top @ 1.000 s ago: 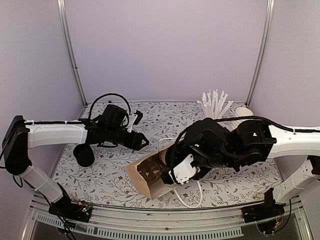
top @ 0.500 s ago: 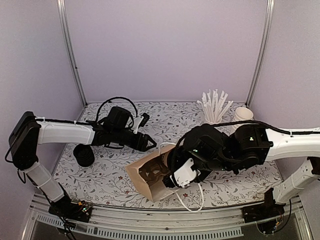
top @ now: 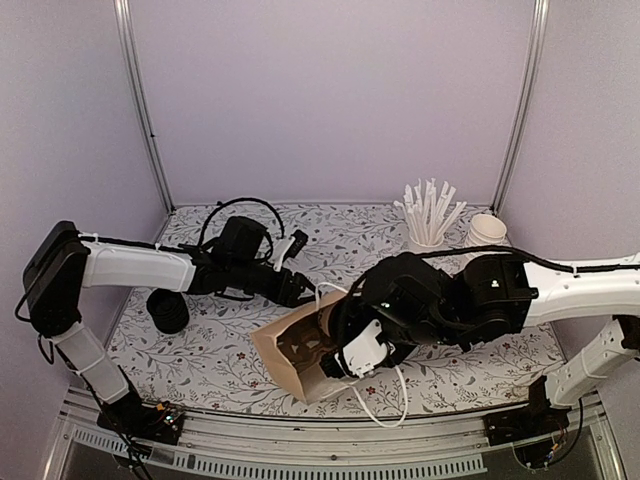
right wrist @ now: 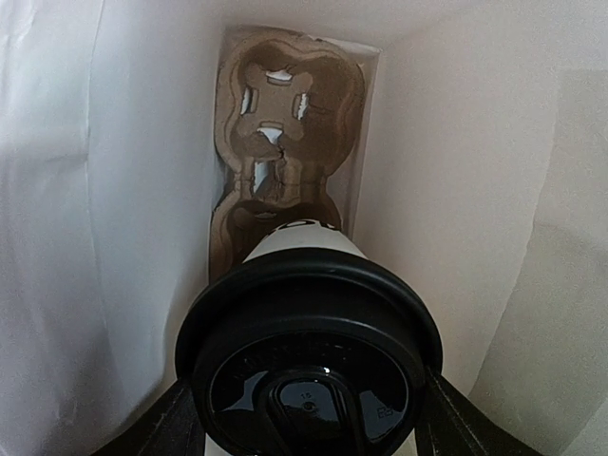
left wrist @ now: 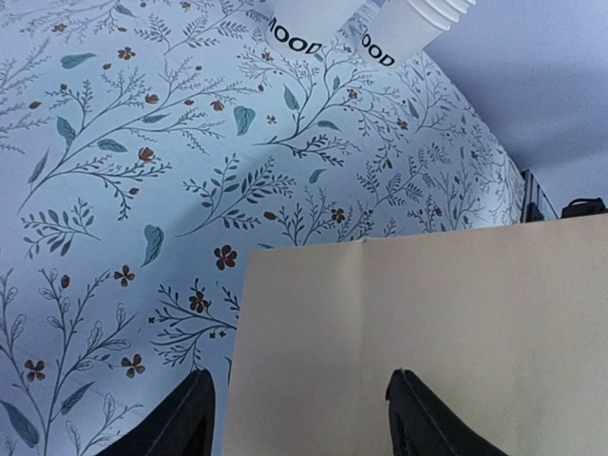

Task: Pack the takeout coffee

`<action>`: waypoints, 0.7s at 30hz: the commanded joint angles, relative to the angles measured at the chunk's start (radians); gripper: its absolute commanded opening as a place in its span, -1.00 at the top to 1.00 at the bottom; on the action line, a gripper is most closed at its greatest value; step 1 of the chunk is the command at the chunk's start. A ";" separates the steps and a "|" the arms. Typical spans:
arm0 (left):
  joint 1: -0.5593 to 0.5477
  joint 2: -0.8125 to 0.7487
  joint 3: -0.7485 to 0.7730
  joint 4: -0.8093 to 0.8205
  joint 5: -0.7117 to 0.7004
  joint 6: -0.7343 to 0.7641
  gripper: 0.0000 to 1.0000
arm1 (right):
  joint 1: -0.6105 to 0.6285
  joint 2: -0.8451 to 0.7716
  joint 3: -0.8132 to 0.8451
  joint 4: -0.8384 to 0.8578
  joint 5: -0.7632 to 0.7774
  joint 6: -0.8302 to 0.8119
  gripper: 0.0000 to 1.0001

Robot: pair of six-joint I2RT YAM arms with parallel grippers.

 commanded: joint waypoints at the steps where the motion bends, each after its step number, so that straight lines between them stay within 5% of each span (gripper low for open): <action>1: -0.015 0.016 -0.009 0.036 0.037 0.019 -0.29 | 0.006 0.034 -0.008 0.038 -0.018 0.007 0.44; 21: -0.020 0.035 -0.008 0.020 0.109 0.058 -0.22 | -0.041 0.108 -0.005 0.074 0.006 0.041 0.44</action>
